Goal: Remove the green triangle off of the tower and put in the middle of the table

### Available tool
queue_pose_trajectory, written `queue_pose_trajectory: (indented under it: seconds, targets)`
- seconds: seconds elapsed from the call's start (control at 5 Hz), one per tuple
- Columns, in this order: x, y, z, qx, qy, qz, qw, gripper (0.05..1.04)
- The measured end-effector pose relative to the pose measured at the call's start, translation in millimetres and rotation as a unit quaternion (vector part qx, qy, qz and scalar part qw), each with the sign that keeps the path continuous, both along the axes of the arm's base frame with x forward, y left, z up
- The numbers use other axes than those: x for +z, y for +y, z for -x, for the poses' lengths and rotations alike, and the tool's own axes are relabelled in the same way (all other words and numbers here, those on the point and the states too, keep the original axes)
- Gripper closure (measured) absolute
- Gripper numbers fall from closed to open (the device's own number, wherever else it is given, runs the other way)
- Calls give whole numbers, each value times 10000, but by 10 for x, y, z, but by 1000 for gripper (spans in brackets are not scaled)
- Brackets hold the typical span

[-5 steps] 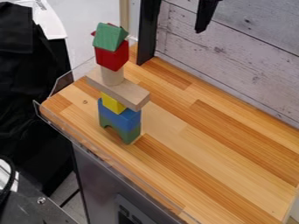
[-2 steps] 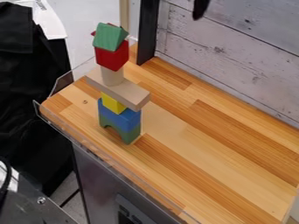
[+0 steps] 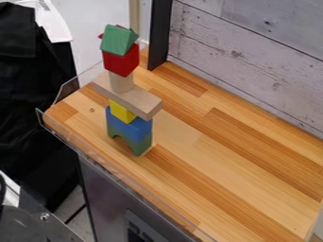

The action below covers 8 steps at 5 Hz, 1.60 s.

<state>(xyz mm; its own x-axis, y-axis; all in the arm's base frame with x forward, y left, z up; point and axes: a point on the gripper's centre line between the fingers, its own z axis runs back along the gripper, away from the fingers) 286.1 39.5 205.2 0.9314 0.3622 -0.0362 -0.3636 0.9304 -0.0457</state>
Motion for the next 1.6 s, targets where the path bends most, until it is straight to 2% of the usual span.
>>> queue_pose_trajectory:
  seconds: [0.2, 0.4, 0.8, 1.4, 1.6]
  targets:
    - [1, 117, 164, 61, 162, 72, 9998, 84]
    - [-92, 145, 304, 71, 314, 317, 9990, 84]
    - [-224, 167, 378, 58, 479, 550, 9973, 84]
    - [-335, 204, 460, 23, 675, 631, 9957, 84]
    - [-431, 201, 506, -41, 795, 640, 9948, 84]
